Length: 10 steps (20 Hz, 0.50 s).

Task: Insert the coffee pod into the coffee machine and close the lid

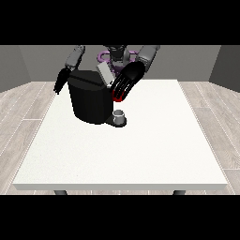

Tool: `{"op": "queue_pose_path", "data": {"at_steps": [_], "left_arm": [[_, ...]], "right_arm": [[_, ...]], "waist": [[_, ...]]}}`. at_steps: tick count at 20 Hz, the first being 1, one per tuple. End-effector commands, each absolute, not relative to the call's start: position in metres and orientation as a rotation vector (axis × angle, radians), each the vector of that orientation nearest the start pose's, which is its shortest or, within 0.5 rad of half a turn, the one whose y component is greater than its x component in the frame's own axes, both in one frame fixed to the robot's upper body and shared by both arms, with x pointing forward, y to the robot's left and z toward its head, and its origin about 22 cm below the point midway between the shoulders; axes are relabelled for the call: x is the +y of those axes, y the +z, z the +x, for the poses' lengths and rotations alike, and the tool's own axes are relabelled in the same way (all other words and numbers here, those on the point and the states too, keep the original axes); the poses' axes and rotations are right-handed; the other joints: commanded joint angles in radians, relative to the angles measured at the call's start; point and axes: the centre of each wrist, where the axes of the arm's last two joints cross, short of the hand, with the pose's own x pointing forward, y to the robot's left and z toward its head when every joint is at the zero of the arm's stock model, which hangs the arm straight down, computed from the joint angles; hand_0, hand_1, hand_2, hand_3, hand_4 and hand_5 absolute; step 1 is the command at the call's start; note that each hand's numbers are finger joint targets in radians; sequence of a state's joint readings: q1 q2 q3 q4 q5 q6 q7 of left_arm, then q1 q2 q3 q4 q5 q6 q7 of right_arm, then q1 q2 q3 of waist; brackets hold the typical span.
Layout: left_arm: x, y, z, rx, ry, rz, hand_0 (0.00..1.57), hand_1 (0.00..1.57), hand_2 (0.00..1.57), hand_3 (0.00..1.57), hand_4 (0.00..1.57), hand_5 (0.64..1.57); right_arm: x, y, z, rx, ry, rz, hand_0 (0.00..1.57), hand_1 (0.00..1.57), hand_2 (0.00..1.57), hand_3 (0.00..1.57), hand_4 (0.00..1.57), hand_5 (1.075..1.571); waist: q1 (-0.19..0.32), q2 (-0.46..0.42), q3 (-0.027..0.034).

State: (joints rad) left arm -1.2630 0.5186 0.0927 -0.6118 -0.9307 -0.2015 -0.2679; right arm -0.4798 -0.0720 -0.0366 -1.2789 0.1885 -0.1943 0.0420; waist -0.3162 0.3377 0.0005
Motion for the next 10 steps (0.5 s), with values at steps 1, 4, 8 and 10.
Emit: {"op": "queue_pose_path", "data": {"at_steps": [1, 4, 8, 10], "left_arm": [[0.268, 0.262, 0.461, -1.635, -1.205, 0.887, 0.0, 0.0, 0.0, 0.15, 0.0, 1.571], [0.266, 0.21, 0.459, -1.591, -1.212, 0.79, 0.0, 0.0, 0.0, 0.05, 0.0, 1.571], [0.231, 0.162, 0.455, -1.548, -1.252, 0.634, 0.0, 0.0, 0.18, 0.0, 0.0, 1.571], [0.25, 0.147, 0.451, -1.676, -1.038, 0.521, 0.0, 0.0, 0.13, 0.0, 0.0, 1.571]], "right_arm": [[-0.203, 0.032, 0.337, -1.637, 0.117, -0.278, 0.0, 0.0, 0.0, 0.0, 0.0, 1.571], [-0.228, -0.003, 0.315, -1.581, 0.087, -0.278, 0.0, 0.0, 0.0, 0.0, 0.0, 1.571], [-0.231, -0.023, 0.303, -1.518, 0.054, -0.281, 0.0, 0.0, 0.0, 0.0, 0.0, 1.571], [-0.242, -0.023, 0.298, -1.51, 0.049, -0.313, 0.0, 0.0, 0.0, 0.0, 0.0, 1.571]], "waist": [[0.053, -0.085, -0.0001], [0.097, -0.15, 0.0], [0.162, -0.276, -0.0001], [0.18, -0.283, -0.0013]]}}
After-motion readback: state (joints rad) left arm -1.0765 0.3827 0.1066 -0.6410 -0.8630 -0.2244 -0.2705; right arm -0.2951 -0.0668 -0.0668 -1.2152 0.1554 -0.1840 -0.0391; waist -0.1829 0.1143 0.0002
